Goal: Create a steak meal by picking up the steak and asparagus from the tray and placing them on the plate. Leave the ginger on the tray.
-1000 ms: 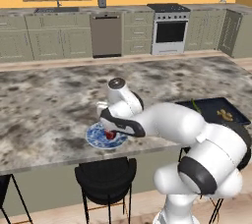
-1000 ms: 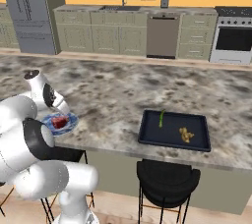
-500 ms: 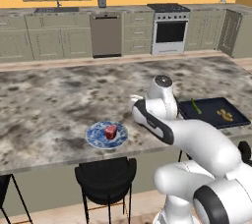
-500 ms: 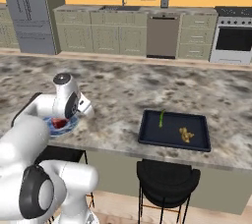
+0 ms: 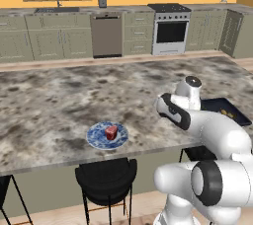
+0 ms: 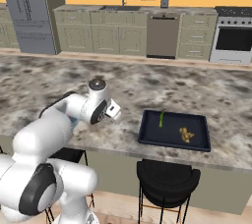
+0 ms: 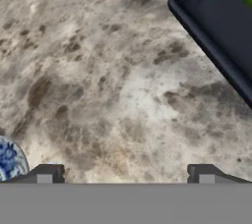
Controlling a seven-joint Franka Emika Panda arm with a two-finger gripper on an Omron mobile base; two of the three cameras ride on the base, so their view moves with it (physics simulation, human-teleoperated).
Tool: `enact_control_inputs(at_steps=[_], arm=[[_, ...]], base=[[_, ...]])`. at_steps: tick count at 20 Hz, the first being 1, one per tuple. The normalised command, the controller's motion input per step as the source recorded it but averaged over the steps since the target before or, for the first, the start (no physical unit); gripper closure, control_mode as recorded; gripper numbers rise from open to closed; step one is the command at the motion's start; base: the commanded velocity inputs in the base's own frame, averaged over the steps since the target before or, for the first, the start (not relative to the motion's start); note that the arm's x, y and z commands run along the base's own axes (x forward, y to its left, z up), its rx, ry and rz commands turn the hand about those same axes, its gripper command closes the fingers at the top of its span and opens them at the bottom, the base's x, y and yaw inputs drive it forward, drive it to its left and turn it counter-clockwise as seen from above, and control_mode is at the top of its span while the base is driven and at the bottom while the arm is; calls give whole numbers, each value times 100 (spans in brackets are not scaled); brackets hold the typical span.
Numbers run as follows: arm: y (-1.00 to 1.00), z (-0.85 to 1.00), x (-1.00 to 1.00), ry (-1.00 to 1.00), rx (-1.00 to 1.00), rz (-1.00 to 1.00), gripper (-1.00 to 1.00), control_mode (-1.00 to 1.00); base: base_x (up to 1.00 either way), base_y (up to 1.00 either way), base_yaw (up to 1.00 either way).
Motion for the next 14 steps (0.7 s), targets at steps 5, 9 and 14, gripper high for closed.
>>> enact_control_inputs(at_steps=[5,9,14], arm=[[-100,0,26,14,0,0,-100,-100],[-100,0,30,15,0,0,-100,-100],[-98,0,34,14,0,0,-100,-100]], base=[[0,0,0],[0,0,0],[0,0,0]])
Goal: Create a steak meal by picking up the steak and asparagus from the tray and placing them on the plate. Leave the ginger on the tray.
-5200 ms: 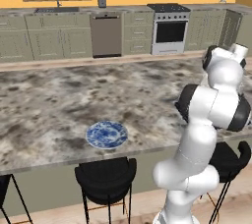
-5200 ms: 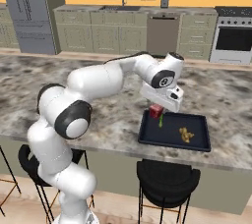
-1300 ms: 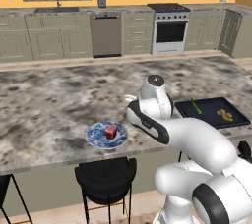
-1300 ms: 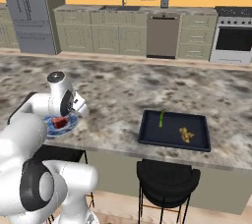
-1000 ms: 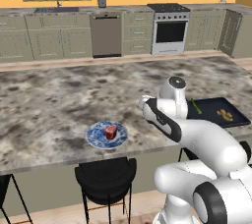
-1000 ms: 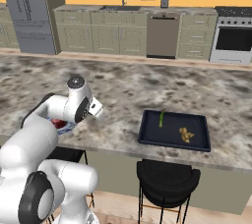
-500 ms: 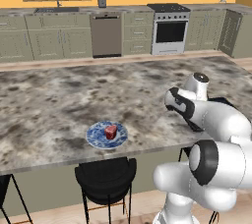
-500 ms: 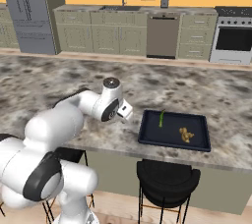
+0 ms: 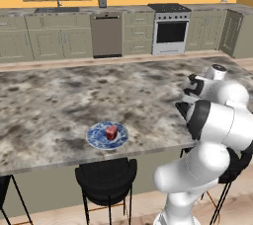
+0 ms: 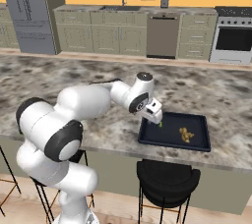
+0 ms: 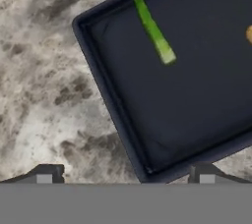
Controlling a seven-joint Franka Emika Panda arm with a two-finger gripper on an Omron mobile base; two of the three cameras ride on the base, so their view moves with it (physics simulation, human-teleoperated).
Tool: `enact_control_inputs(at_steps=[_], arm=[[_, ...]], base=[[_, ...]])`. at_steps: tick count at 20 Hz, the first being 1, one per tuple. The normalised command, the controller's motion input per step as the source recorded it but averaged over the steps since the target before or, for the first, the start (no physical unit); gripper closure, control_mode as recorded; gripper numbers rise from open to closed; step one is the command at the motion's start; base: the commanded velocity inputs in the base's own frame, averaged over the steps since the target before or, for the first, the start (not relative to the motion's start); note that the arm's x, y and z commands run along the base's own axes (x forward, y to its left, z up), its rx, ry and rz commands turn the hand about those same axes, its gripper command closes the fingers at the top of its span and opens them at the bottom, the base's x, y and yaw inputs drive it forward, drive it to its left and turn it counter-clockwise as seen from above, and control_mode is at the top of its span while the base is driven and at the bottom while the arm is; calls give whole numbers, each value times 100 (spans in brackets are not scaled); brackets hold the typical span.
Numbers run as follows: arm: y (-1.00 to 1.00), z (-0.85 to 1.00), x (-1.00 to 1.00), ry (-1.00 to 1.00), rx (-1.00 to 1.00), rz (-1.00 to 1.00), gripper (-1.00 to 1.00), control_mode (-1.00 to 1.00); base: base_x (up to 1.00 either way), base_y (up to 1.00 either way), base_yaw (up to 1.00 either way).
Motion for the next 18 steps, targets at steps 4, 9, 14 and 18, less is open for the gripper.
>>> enact_control_inputs(at_steps=[4,9,14,18], arm=[[-83,-1,34,14,-1,1,-100,-100],[-48,-10,34,8,0,11,-100,-100],[-6,-45,36,3,0,16,-100,-100],[-3,-59,37,4,0,16,-100,-100]], base=[[0,0,0],[0,0,0],[0,0,0],[0,0,0]])
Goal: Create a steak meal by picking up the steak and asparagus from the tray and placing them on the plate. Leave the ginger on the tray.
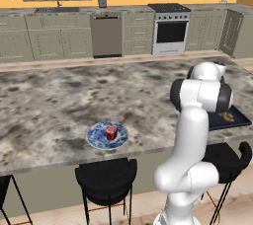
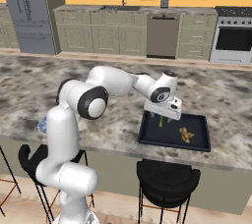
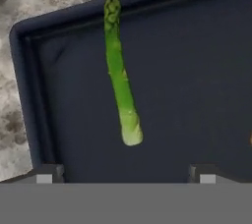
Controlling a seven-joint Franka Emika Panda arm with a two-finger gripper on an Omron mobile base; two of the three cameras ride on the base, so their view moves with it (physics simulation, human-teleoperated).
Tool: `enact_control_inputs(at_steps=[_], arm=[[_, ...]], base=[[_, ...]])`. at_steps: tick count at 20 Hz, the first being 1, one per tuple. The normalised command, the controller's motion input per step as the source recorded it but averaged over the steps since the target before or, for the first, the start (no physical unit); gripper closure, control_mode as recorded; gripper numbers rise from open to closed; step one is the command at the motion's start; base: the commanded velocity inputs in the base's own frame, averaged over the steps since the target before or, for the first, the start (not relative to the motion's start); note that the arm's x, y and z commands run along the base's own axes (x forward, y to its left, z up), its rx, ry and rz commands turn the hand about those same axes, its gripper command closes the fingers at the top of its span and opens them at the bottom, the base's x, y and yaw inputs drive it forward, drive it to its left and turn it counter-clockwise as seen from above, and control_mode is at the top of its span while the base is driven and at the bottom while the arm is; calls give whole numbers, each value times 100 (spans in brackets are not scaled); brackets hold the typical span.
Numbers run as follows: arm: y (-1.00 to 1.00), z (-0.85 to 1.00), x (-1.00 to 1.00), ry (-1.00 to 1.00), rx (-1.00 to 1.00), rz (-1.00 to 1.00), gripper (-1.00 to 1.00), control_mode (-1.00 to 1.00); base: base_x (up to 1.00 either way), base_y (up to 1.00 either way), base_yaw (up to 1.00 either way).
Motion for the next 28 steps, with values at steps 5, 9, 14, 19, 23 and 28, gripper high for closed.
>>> enact_control_inputs(at_steps=[5,9,14,19,23,28], arm=[[-21,-39,46,5,2,14,-100,-100],[-21,-38,45,4,2,13,-100,-100],[3,-57,31,0,0,7,100,-100],[51,-42,6,0,-3,0,100,-100],[59,-3,-4,0,-3,0,100,-100],[29,34,-40,-4,0,0,100,-100]], base=[[0,0,0],[0,0,0],[0,0,0],[0,0,0],[0,0,0],[0,0,0]])
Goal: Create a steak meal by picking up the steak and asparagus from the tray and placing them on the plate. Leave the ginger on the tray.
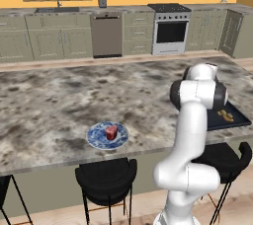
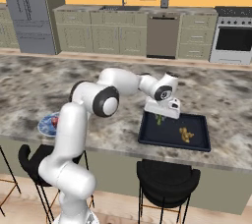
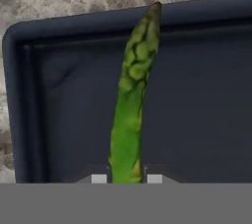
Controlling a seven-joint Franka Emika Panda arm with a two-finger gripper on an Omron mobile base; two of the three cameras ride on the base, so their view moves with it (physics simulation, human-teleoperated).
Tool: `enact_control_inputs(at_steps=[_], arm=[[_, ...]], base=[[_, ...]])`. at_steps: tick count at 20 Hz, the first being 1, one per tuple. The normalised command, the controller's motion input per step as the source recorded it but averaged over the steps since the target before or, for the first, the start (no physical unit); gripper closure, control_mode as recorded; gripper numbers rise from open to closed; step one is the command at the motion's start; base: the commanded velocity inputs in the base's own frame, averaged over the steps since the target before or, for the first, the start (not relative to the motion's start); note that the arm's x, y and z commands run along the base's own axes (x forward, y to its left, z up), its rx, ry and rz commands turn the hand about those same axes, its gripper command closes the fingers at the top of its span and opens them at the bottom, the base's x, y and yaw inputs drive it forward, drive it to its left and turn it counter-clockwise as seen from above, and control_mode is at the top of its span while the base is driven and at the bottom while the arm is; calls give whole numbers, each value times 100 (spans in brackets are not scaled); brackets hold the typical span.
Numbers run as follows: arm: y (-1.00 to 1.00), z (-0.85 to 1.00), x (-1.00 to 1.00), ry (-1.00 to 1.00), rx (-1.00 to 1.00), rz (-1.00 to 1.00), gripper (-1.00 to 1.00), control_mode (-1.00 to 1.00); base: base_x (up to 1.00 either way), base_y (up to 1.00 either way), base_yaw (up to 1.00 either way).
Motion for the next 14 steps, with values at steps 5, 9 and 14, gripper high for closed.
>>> enact_control_inputs(at_steps=[5,9,14], arm=[[13,98,-75,-17,0,0,100,-100],[56,85,-84,-15,0,5,100,-100],[96,40,-72,-8,-6,8,100,-100]], base=[[0,0,0],[0,0,0],[0,0,0]])
